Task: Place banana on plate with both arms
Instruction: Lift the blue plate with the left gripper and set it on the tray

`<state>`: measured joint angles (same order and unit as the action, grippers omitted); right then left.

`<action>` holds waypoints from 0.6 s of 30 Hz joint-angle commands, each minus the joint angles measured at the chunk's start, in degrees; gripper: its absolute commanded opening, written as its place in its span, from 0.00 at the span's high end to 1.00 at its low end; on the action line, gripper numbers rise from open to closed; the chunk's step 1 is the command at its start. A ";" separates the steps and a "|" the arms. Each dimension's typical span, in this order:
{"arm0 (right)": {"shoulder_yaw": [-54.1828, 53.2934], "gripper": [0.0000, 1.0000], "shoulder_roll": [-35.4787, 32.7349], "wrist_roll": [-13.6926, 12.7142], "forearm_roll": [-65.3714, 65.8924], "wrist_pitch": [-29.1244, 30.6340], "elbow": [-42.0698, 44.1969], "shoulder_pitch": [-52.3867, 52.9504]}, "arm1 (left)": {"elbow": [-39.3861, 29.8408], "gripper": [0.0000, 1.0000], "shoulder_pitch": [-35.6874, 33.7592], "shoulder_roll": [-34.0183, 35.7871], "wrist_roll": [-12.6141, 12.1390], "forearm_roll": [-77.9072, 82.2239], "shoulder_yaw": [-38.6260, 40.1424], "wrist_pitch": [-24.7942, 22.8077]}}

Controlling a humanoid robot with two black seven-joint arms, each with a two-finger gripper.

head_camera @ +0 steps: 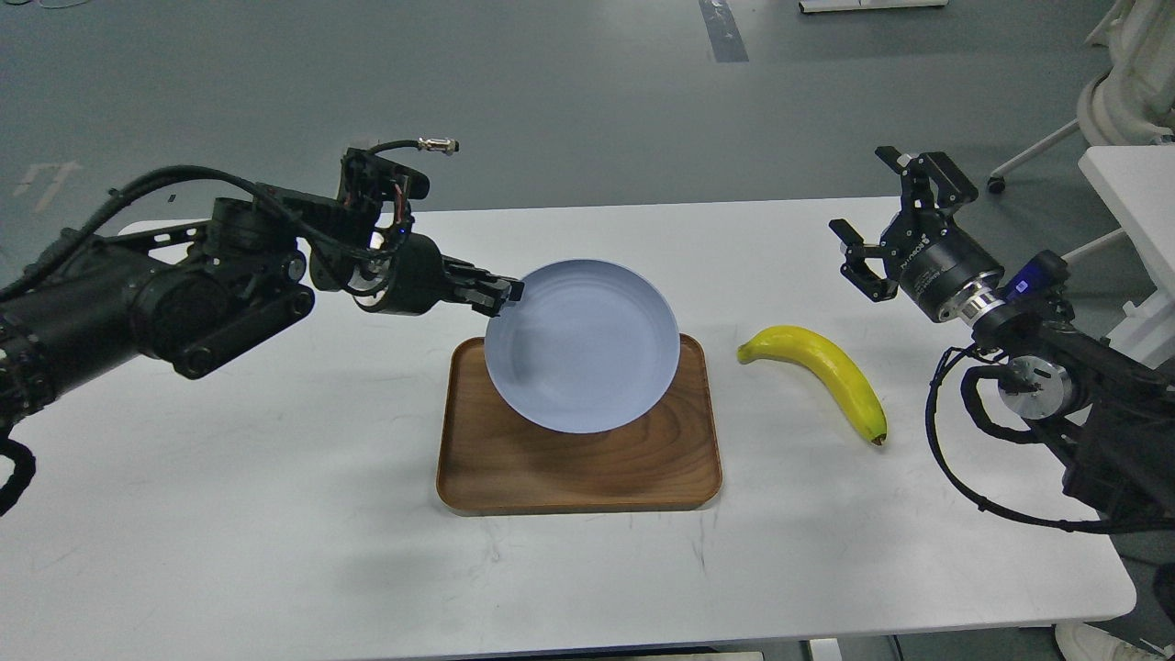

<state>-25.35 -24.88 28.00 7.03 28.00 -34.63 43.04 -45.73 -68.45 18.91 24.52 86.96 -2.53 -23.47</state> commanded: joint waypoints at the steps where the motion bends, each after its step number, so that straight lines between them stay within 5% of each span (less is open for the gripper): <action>1: -0.05 0.00 0.01 0.00 -0.09 0.00 0.00 0.03 | 3.27 1.00 0.42 -3.43 0.01 -0.03 -3.43 0.00; 18: -0.05 0.00 -0.17 0.00 0.00 0.00 0.09 0.12 | 9.78 1.00 4.19 -8.10 0.01 -0.21 -4.41 0.53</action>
<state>-25.40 -25.07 28.00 7.02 28.00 -34.61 43.11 -37.36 -64.93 11.18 24.43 86.84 -6.85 -23.25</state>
